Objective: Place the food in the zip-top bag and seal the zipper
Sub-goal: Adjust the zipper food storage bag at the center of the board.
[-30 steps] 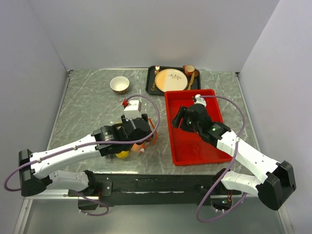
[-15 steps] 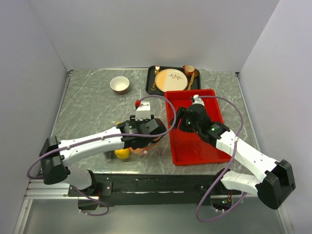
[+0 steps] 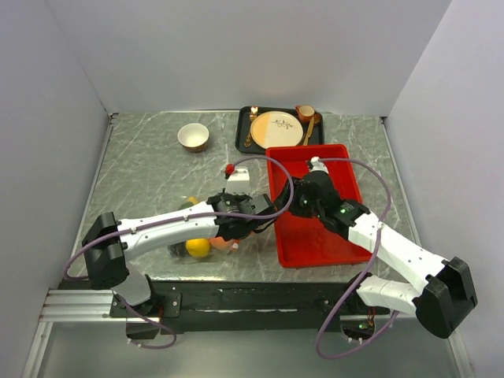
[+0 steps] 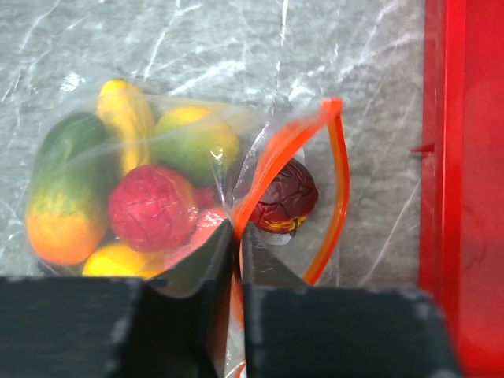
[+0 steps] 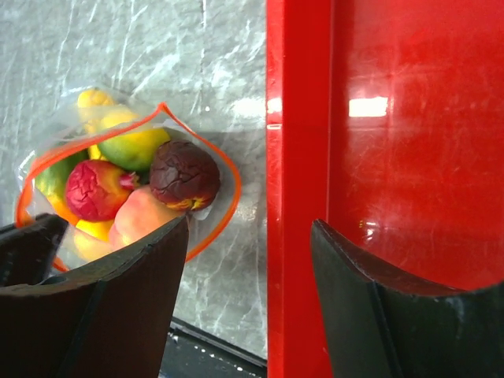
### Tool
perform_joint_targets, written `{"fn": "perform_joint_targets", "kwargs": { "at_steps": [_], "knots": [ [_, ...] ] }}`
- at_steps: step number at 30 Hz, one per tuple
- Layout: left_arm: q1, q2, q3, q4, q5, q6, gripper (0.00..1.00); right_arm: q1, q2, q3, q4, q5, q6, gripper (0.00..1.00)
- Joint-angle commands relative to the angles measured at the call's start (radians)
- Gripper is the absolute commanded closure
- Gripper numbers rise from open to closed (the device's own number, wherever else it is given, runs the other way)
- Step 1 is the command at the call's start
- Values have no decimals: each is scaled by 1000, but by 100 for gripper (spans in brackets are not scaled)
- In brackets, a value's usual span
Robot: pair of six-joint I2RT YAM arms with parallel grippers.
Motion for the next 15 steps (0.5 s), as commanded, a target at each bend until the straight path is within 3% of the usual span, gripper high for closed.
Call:
{"fn": "perform_joint_targets", "kwargs": {
  "at_steps": [1,8,15],
  "knots": [
    [-4,-12,68,-93,-72,-68,94,-5,5,3,64,-45,-4,31],
    [-4,-117,55,-156,-107,-125,99,21,73,3,180,-216,45,33],
    [-3,-272,1,-182,-118,-174,98,91,192,26,228,-222,100,33]
  ]
}}
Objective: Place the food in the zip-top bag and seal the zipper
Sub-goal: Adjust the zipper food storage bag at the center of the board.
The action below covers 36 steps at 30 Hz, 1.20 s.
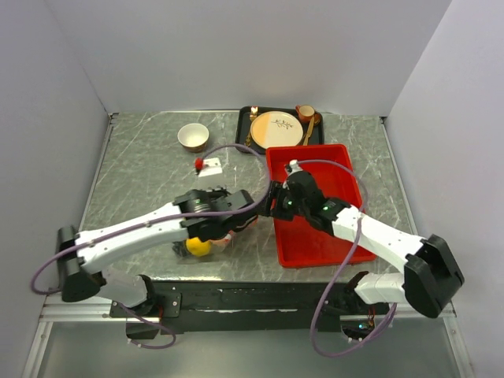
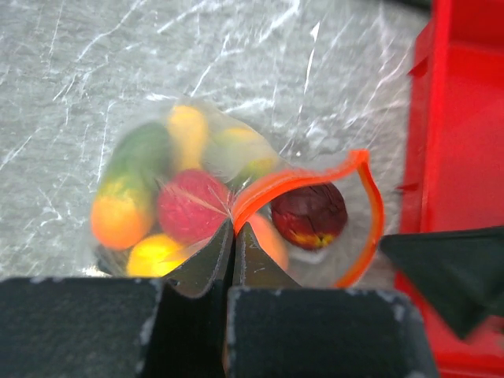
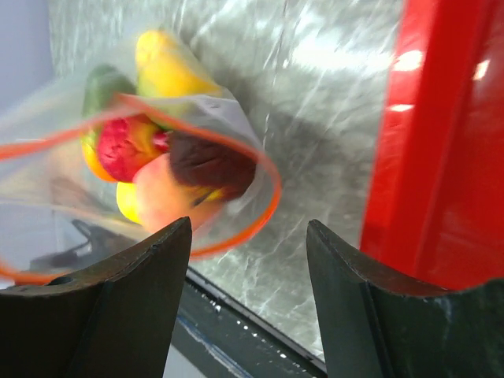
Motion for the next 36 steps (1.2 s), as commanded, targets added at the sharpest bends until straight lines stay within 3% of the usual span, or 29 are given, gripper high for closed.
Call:
{"fn": "perform_joint_targets", "kwargs": {
  "at_steps": [1,5,7,11,14,23,29,31,36],
  "knots": [
    [-4,-112,-36,3,-46,-41,98,39,61,30,68,-23,46,33],
    [-1,-152,-75,16,-42,-47,97,63,124,45,85,-12,65,33],
    [-1,-161,-83,16,-43,-53,97,66,139,53,85,-6,69,40],
    [0,-169,-97,5,-42,-62,96,76,147,59,94,-12,69,82],
    [5,-181,-108,8,-43,-61,96,92,120,76,82,9,60,99],
    [11,-291,-66,-18,-48,-16,94,146,93,371,45,-47,-49,100],
    [14,-518,-100,166,89,207,92,181,251,615,-23,-113,-81,100],
    [16,-572,-105,146,80,186,93,195,290,665,-44,-123,-75,100],
    [14,-623,-48,-129,-2,18,92,256,426,861,-95,-147,-67,100]
  ]
}}
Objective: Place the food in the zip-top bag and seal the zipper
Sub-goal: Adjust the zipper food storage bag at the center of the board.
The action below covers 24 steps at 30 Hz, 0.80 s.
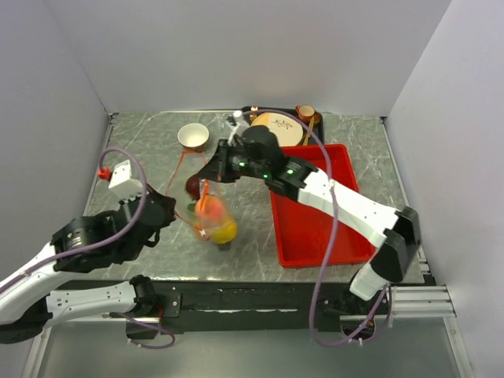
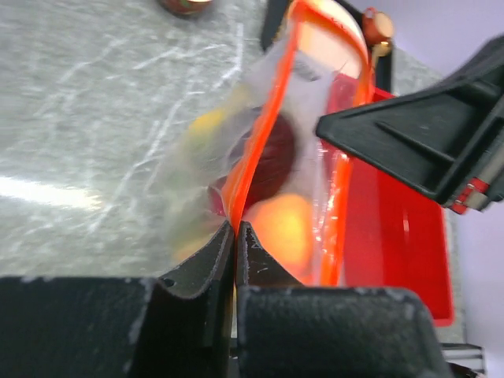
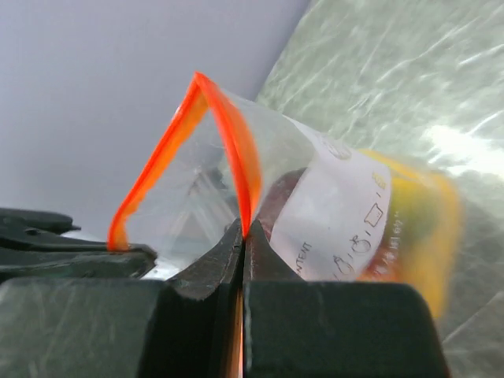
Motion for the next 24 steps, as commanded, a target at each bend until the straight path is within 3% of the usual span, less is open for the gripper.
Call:
{"fn": "perform_joint_targets", "kwargs": {
  "at_steps": [1,5,13,19,24],
  "knots": [
    [5,-20,57,-178,-60,-94,90,60,111,173,-87,-47,-12,100],
    [5,-55,80,-255,-91,-145,89,86,237,350,-156,-55,-2,100],
    [5,-62,64,-253,-123,-168,93,75,269,292,-119,-66,14,100],
    [12,52,-40,-128,-116,-160,93,8,239,43,-29,-102,23,100],
    [107,147,-112,158,28,21,96,-69,173,-127,38,-118,15,100]
  ]
}}
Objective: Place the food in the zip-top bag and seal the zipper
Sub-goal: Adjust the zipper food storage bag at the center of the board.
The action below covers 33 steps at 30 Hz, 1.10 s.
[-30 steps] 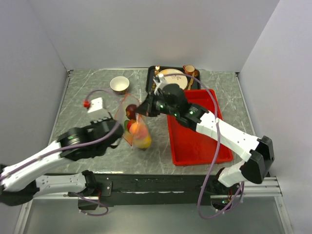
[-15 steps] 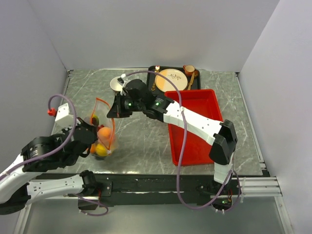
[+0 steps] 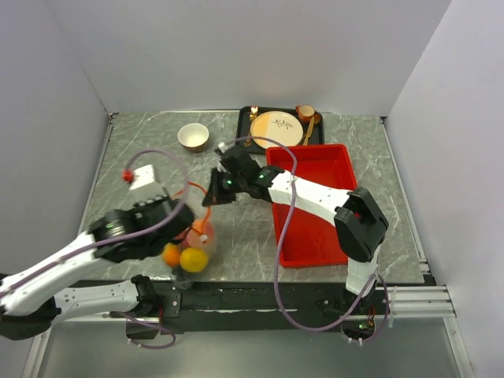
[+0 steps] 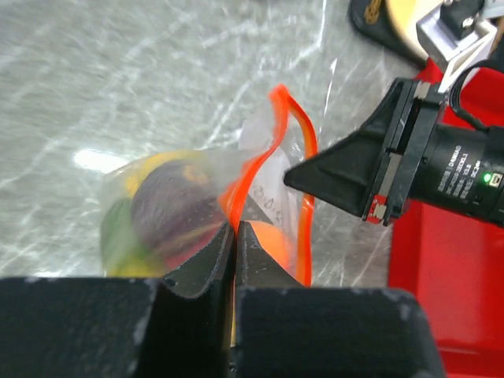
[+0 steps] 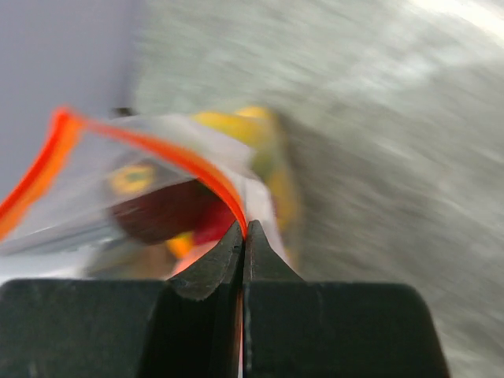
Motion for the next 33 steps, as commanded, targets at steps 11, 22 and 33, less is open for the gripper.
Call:
{"fn": "perform_joint_targets", "kwargs": {
  "at_steps": [11,22,33],
  "knots": [
    [139,94,-261,699,348,242,93,-69,-234,-378,212,4,16,100],
    [244,202,-83,647,363,298,98,-67,-347,-350,191,34,7,100],
    [692,200,0,713,644,556,96,-55,-234,26,34,34,-27,100]
  ]
}}
